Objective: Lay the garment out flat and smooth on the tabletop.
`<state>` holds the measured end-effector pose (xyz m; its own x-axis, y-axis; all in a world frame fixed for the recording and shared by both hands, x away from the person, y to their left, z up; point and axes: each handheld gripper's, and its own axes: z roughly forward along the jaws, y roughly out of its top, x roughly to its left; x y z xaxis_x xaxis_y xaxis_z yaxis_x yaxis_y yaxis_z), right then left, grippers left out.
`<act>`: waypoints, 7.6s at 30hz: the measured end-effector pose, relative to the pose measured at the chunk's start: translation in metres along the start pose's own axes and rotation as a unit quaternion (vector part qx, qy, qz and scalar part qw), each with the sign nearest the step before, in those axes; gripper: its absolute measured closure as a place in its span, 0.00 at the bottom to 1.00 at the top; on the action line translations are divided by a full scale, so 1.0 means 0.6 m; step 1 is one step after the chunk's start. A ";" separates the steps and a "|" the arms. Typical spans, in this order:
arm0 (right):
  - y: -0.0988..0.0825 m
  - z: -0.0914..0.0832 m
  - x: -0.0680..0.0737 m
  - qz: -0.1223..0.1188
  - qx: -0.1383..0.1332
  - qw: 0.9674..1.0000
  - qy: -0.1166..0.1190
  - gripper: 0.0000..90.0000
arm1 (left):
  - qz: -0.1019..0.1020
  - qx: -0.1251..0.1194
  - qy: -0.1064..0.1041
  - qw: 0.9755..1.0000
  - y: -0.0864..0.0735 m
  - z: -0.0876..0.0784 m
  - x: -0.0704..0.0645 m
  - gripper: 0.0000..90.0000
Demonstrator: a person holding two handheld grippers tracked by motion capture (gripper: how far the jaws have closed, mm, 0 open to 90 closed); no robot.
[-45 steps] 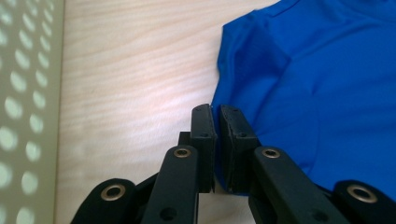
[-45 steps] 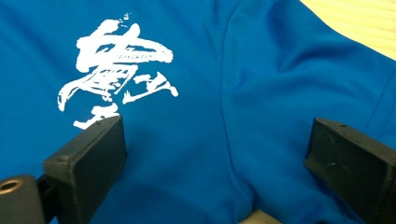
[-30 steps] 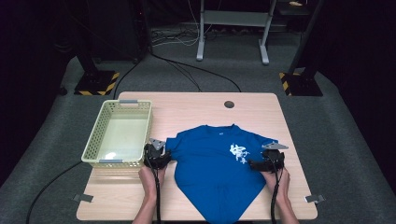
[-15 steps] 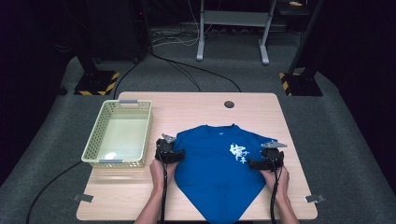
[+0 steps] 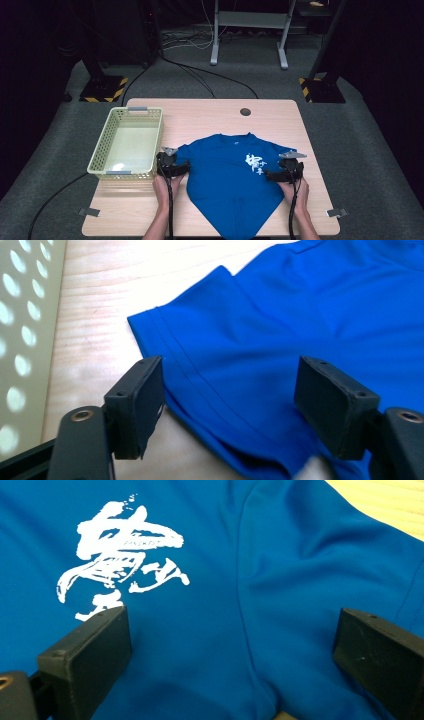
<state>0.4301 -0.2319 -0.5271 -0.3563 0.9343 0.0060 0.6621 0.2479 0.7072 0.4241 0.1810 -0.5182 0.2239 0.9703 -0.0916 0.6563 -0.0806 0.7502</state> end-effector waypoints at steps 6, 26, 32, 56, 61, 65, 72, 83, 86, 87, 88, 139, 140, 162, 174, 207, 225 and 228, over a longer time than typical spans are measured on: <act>-0.001 -0.009 0.010 -0.001 -0.003 1.000 0.003 0.01 | 0.019 -0.010 -0.023 1.000 -0.013 -0.025 -0.017 0.22; 0.018 0.014 0.030 -0.001 0.019 1.000 -0.001 0.00 | 0.052 0.019 -0.005 0.998 -0.005 0.023 -0.031 0.14; 0.037 0.029 0.023 0.003 0.026 1.000 -0.004 0.00 | 0.047 0.027 0.003 0.999 0.017 0.043 -0.021 0.14; 0.088 0.076 0.000 0.012 0.035 0.999 -0.014 0.00 | 0.042 0.014 0.013 0.999 0.048 0.079 -0.005 0.15; 0.078 0.064 -0.008 0.028 0.012 0.999 0.012 0.00 | 0.024 0.018 0.000 1.000 0.046 0.063 -0.001 0.13; 0.072 0.037 -0.011 0.029 0.002 0.999 0.015 0.00 | 0.024 0.014 -0.011 1.000 0.037 0.037 -0.005 0.11; 0.058 -0.016 0.011 0.006 -0.002 1.000 0.018 0.01 | 0.038 0.008 -0.039 0.998 0.005 -0.010 -0.025 0.10; 0.020 -0.063 0.120 -0.031 -0.001 0.997 0.066 0.09 | 0.066 0.015 -0.053 0.996 -0.059 -0.048 -0.058 0.09; 0.017 -0.064 0.144 -0.035 -0.003 0.996 0.083 0.17 | 0.073 0.020 -0.047 0.996 -0.066 -0.042 -0.062 0.09; 0.017 -0.064 0.152 -0.037 -0.002 0.996 0.086 0.18 | 0.072 0.021 -0.049 0.996 -0.068 -0.040 -0.062 0.09; 0.017 -0.061 0.160 -0.038 0.002 0.996 0.086 0.21 | 0.074 0.019 -0.046 0.996 -0.069 -0.040 -0.063 0.08; -0.019 -0.079 0.166 -0.036 -0.019 0.995 0.086 0.95 | 0.091 0.021 -0.041 0.995 -0.069 -0.037 -0.071 0.09; -0.019 -0.080 0.165 -0.035 -0.021 0.996 0.085 0.95 | 0.091 0.021 -0.041 0.995 -0.069 -0.037 -0.071 0.09; -0.039 -0.122 0.151 -0.034 -0.035 0.996 0.073 0.95 | 0.091 0.021 -0.042 0.995 -0.069 -0.038 -0.071 0.09; -0.054 -0.139 0.135 -0.023 -0.038 0.997 0.064 0.95 | 0.091 0.020 -0.042 0.995 -0.069 -0.038 -0.071 0.09; -0.097 -0.173 0.104 -0.003 -0.037 0.998 0.045 0.95 | 0.091 0.020 -0.041 0.995 -0.069 -0.038 -0.071 0.10; -0.111 -0.191 0.093 0.001 -0.037 0.999 0.034 0.95 | 0.091 0.020 -0.041 0.995 -0.069 -0.037 -0.071 0.10; -0.112 -0.193 0.091 0.001 -0.036 0.999 0.032 0.95 | 0.091 0.020 -0.041 0.995 -0.069 -0.037 -0.071 0.10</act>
<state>0.2898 -0.2270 -0.4927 -0.3982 0.9158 0.0518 0.6142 0.2242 0.7567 0.3712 0.1483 -0.5307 0.3991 0.9168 -0.0117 0.6270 -0.2636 0.7330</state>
